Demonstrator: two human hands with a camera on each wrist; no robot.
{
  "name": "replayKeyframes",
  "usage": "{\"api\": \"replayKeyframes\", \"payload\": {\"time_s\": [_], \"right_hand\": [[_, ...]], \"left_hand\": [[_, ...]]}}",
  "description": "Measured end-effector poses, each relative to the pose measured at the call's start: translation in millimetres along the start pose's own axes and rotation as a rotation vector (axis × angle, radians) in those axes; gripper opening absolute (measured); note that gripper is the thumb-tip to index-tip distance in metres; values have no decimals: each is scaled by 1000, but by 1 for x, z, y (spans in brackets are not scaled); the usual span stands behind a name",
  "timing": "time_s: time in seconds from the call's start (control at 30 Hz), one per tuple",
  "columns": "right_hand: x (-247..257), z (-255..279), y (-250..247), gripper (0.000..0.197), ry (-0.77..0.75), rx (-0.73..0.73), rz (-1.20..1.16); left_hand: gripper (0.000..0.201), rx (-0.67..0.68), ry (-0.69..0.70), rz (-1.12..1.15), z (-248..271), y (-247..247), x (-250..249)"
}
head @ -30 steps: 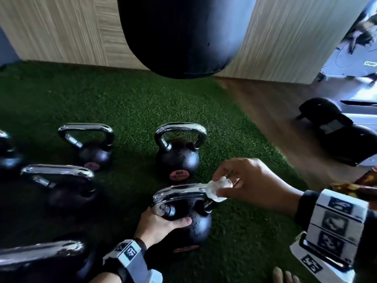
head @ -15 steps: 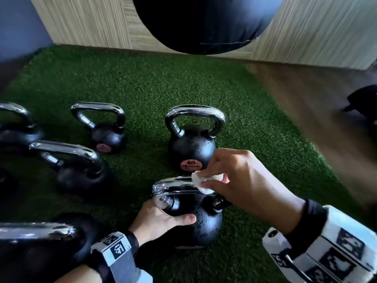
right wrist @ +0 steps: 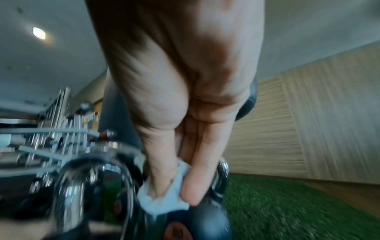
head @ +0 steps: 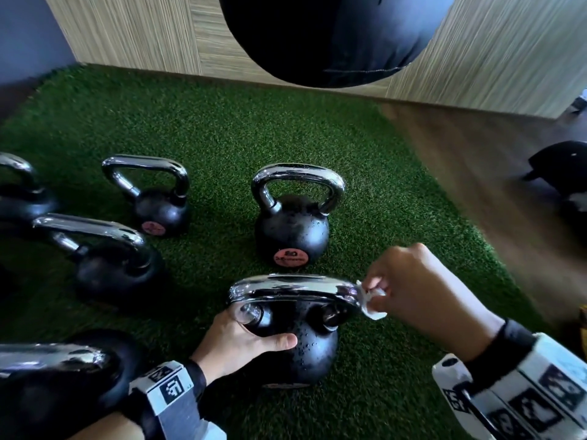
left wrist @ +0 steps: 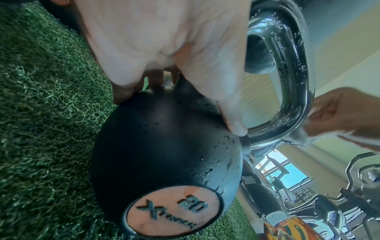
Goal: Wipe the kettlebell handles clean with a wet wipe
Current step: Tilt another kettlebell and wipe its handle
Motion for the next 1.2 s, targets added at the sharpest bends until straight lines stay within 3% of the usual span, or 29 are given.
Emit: {"api": "replayKeyframes", "payload": {"time_s": [0.23, 0.4, 0.53, 0.63, 0.77, 0.83, 0.9, 0.97, 1.0, 1.07, 1.2], "right_hand": [[-23, 2, 21, 19, 90, -11, -134], [-41, 10, 81, 22, 213, 80, -322], [-53, 15, 102, 22, 235, 68, -400], [-59, 8, 87, 25, 225, 134, -410], [-59, -9, 26, 19, 209, -35, -430], [-43, -12, 0, 19, 193, -125, -528], [-14, -12, -20, 22, 140, -202, -693], [21, -8, -35, 29, 25, -234, -770], [38, -5, -39, 31, -37, -238, -793], [60, 0, -46, 30, -118, -273, -796], [77, 2, -55, 43, -195, -395, -776]], "left_hand": [[74, 21, 15, 8, 2, 1, -6], [72, 7, -86, -13, 5, -2, -4], [67, 46, -82, -5, 8, -1, -11], [58, 256, -125, -15, 7, 1, -14], [88, 364, -229, -19, -10, -33, -12], [78, 180, -194, 16, -23, -64, -41], [58, -69, -51, 118, -26, -96, -90], [34, -127, 72, 263, -15, -104, -134], [28, -99, 99, 319, -8, -101, -150], [36, 42, 76, 400, 7, -80, -172], [45, 256, -72, 518, 28, -48, -179]]}}
Point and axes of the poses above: each hand's wrist, its own z-axis away from the middle knuckle, its own y-axis out of the palm, x = y × z, the point moved 9 cm from there along -z, towards the middle knuckle, and after that the axes turned 14 degrees about -x, right-handed, at the moved point
